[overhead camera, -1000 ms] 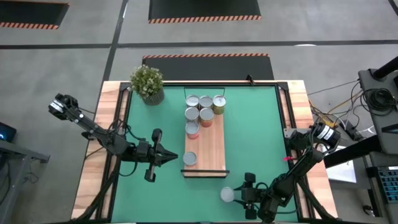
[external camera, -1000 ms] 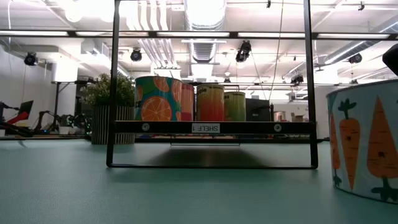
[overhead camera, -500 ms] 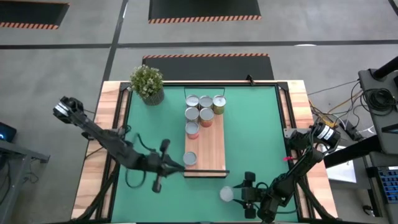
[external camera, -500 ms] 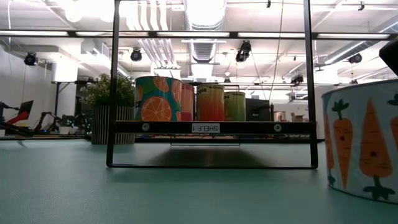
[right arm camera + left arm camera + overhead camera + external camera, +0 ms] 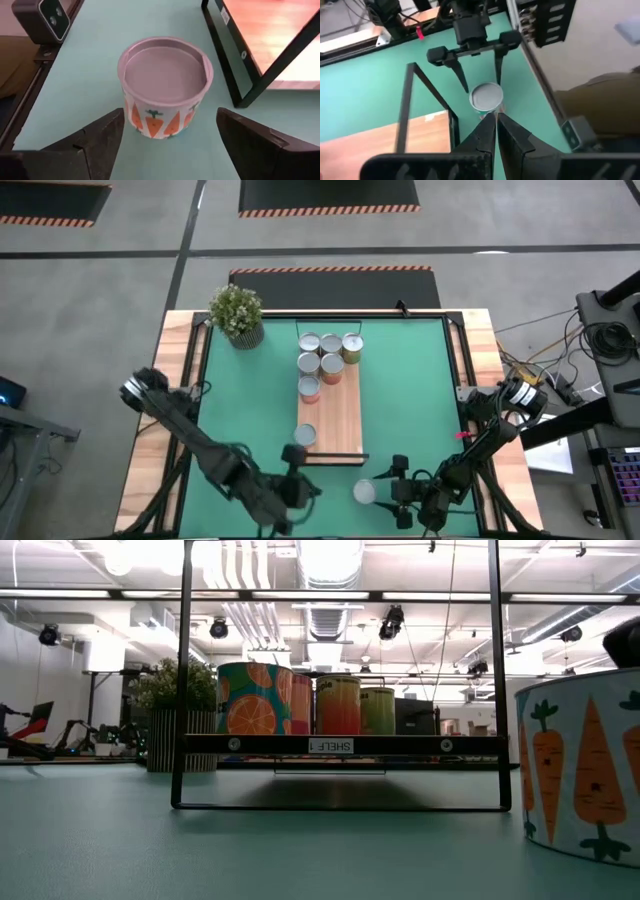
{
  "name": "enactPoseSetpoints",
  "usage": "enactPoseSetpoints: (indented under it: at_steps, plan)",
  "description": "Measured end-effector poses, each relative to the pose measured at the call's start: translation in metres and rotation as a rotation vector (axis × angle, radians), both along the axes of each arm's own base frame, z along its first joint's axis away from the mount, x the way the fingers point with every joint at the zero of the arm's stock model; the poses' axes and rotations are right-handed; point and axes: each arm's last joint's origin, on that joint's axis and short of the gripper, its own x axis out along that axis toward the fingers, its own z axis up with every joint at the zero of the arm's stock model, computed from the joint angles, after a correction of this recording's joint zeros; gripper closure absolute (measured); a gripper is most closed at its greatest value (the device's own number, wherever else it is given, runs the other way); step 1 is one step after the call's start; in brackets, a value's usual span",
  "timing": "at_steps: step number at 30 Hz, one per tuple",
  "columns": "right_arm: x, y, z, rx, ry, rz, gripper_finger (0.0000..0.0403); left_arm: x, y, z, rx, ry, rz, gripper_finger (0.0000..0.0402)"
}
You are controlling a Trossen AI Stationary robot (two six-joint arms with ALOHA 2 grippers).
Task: Pick and place cans onto a shelf
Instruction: Put the canned carrots on the shelf
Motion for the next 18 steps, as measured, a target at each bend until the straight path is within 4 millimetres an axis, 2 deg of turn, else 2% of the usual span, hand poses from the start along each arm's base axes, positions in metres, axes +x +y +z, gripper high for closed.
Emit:
enactPoseSetpoints:
  at_steps: [4, 13, 18]
  plan:
    - [-0.001, -0.002, -0.002, -0.006, -0.022, 0.019, 0.0094, 0.006, -0.014, -0.017, 0.081, -0.009, 0.052, 0.0402]
    - [0.002, 0.001, -0.019, -0.031, -0.026, 0.036, 0.0094, 0.016, -0.017, -0.045, 0.098, 0.004, 0.126, 0.0402]
    - [0.005, 0.005, -0.027, -0.019, -0.055, 0.041, 0.0096, 0.022, -0.022, -0.069, 0.116, 0.033, 0.163, 0.0402]
